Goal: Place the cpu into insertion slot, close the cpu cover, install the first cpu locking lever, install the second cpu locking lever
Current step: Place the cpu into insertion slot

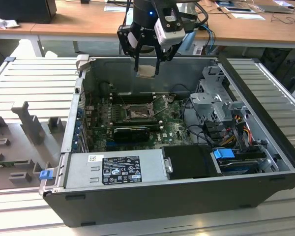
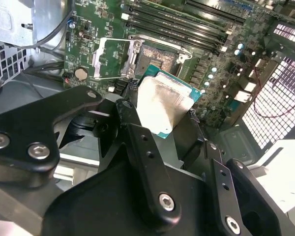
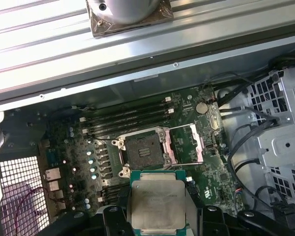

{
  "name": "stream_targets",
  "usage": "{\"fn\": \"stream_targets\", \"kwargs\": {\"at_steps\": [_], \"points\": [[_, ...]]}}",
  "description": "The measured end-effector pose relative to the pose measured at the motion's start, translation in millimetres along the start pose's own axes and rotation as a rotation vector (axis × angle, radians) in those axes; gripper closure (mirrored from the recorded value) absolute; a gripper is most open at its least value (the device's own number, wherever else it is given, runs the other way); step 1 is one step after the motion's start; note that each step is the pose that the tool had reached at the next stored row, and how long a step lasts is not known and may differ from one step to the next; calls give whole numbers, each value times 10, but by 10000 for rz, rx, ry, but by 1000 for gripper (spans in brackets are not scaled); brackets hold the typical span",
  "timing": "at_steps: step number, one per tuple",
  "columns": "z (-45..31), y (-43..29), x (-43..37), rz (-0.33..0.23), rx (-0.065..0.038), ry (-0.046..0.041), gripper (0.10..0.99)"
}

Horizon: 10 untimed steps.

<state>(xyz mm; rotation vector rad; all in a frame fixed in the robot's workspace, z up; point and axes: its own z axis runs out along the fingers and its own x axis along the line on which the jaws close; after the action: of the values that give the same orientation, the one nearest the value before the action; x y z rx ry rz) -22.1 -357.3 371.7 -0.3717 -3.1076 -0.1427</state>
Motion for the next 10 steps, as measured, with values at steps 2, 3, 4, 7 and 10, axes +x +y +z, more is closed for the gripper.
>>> {"fn": "stream_targets", "kwargs": {"at_steps": [2, 3, 4, 7, 10], "points": [[0, 0, 0, 53, -1, -4, 557], [0, 0, 0, 77, -2, -7, 557], [0, 0, 0, 94, -2, -8, 557], [0, 0, 0, 152, -3, -14, 557], [0, 0, 0, 188, -4, -17, 557]]}}
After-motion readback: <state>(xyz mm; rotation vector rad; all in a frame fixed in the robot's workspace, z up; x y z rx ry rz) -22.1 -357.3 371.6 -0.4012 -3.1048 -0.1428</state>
